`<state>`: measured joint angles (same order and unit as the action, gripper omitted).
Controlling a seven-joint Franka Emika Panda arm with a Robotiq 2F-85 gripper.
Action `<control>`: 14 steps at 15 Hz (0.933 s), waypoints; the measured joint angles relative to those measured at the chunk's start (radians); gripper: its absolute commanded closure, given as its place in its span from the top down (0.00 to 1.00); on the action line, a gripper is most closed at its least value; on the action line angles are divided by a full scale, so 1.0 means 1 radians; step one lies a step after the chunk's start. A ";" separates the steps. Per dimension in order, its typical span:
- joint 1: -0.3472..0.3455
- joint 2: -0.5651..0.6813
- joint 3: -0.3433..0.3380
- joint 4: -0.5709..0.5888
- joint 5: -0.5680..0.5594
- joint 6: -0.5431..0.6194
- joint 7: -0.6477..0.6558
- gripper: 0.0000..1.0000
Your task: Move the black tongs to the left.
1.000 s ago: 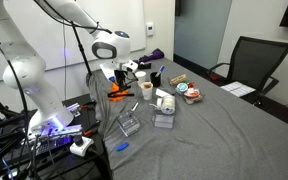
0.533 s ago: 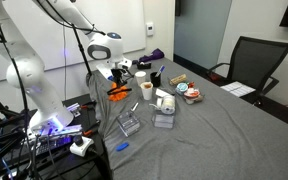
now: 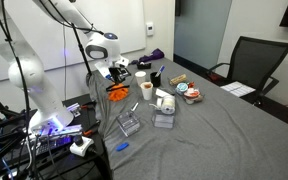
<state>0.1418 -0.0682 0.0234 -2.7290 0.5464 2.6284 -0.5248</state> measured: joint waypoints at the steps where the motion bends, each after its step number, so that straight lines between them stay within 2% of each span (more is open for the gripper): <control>1: -0.001 0.005 0.000 0.000 0.000 0.008 0.000 0.02; 7: -0.015 0.077 -0.003 0.000 -0.011 0.078 0.000 0.02; 14: -0.075 0.210 -0.003 0.009 -0.195 0.147 0.120 0.02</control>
<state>0.0666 0.1421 0.0209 -2.7195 0.3517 2.7759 -0.4052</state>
